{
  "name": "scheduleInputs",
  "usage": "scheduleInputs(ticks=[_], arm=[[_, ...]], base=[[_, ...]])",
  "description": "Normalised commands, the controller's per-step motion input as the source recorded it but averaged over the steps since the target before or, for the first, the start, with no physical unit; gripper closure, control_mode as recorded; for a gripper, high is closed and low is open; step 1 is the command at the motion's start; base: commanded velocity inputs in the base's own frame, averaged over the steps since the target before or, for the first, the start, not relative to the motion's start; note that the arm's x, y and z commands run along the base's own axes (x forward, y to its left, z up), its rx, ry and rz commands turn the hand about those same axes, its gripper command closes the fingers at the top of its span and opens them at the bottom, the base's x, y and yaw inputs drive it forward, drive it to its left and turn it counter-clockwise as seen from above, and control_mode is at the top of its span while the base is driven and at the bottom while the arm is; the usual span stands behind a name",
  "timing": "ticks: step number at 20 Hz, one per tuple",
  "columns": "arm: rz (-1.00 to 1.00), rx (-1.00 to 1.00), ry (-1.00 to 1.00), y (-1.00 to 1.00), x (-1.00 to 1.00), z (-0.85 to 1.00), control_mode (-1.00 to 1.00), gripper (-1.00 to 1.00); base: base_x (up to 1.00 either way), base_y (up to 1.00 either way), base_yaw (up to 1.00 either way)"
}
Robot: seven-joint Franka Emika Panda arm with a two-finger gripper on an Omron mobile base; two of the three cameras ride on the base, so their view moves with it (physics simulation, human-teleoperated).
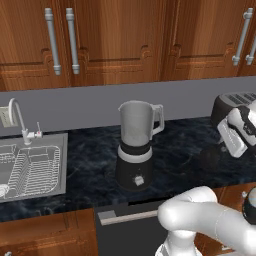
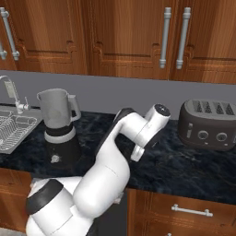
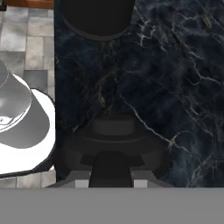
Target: Open the blender lid, put the kiwi in the blender, close the lid, and start the blender.
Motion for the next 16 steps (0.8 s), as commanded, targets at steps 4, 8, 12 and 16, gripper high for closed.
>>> scheduleInputs(ticks=[4, 8, 12, 16], arm=[[0.0, 0.04, -0.05, 0.18, -0.18, 0.78, -1.0, 1.0], [0.01, 0.08, -0.05, 0.21, -0.22, 0.75, -1.0, 1.0], [0.0, 0.15, -0.05, 0.25, -0.33, 0.62, -1.0, 1.0], [0.03, 0.24, -0.09, 0.2, -0.5, 0.42, -1.0, 1.0]], base=[[0.0, 0.0, 0.0], [0.0, 0.0, 0.0], [0.0, 0.0, 0.0], [0.0, 0.0, 0.0]])
